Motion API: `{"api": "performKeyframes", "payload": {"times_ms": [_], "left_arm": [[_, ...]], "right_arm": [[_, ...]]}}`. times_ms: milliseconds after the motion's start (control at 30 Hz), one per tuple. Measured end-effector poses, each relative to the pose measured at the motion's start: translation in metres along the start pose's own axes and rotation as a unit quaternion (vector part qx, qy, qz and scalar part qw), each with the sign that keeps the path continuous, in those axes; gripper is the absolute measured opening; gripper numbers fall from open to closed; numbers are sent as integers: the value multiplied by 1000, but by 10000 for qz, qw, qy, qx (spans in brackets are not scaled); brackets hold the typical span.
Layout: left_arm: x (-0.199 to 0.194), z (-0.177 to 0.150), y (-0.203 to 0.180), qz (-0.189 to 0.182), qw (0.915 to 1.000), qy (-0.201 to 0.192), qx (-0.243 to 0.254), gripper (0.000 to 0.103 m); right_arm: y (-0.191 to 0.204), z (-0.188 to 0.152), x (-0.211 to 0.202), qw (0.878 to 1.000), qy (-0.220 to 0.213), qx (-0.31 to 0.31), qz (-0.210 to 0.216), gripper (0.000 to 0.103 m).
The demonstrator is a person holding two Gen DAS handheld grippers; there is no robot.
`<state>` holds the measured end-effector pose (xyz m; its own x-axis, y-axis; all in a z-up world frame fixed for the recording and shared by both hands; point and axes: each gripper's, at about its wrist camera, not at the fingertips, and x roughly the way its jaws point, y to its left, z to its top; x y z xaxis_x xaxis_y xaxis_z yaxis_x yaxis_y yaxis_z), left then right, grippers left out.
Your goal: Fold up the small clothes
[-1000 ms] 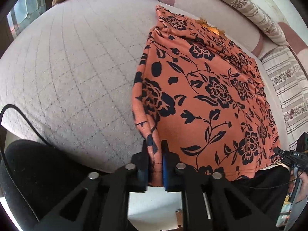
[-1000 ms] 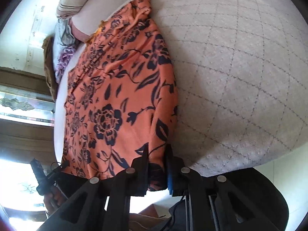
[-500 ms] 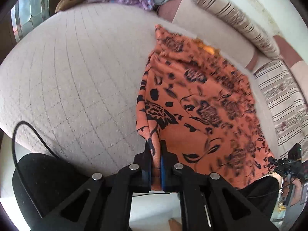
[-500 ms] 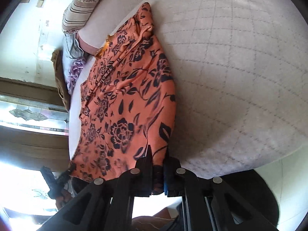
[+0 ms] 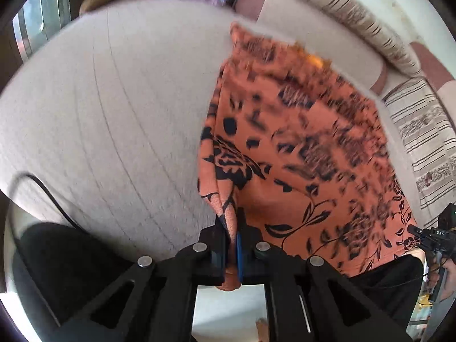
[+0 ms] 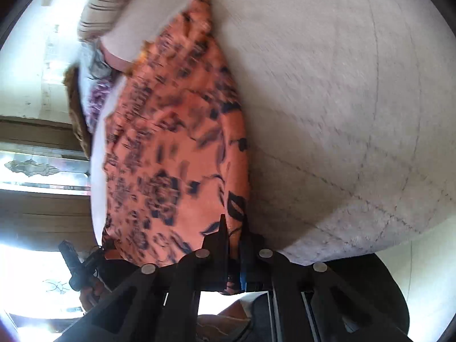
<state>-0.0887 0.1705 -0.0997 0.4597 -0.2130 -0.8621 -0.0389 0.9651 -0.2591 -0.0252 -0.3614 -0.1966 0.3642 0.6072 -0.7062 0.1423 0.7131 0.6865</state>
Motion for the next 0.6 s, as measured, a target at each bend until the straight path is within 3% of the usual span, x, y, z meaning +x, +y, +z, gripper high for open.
{"api": "performKeyframes", "payload": {"times_ms": [100, 167, 233, 267, 300, 333, 400, 433, 600], "left_arm": [[12, -4, 8, 78, 9996, 216, -131, 7], [38, -10, 18, 244, 9965, 762, -247, 8], [35, -9, 17, 203, 9974, 641, -247, 12], [33, -8, 16, 187, 9974, 655, -230, 17], [32, -7, 16, 170, 9977, 613, -237, 28], [33, -7, 18, 162, 9980, 566, -250, 29], [35, -8, 19, 193, 9978, 589, -221, 24], [33, -8, 19, 228, 9979, 589, -158, 4], [27, -2, 13, 129, 9984, 546, -80, 5]], "right_arm": [[3, 1, -8, 9998, -26, 42, 183, 7], [-8, 1, 11, 9995, 239, 145, -142, 9], [-22, 1, 23, 9978, 440, 488, -86, 9], [-24, 3, 20, 9975, 390, 581, -26, 9], [-22, 5, 15, 9980, 282, 554, -79, 10], [-22, 6, 13, 9981, 232, 546, -147, 12], [-29, 9, 18, 9975, 336, 611, -95, 13], [-32, 10, 18, 9972, 366, 643, -35, 13], [-15, 7, 19, 9985, 491, 138, -214, 6]]}}
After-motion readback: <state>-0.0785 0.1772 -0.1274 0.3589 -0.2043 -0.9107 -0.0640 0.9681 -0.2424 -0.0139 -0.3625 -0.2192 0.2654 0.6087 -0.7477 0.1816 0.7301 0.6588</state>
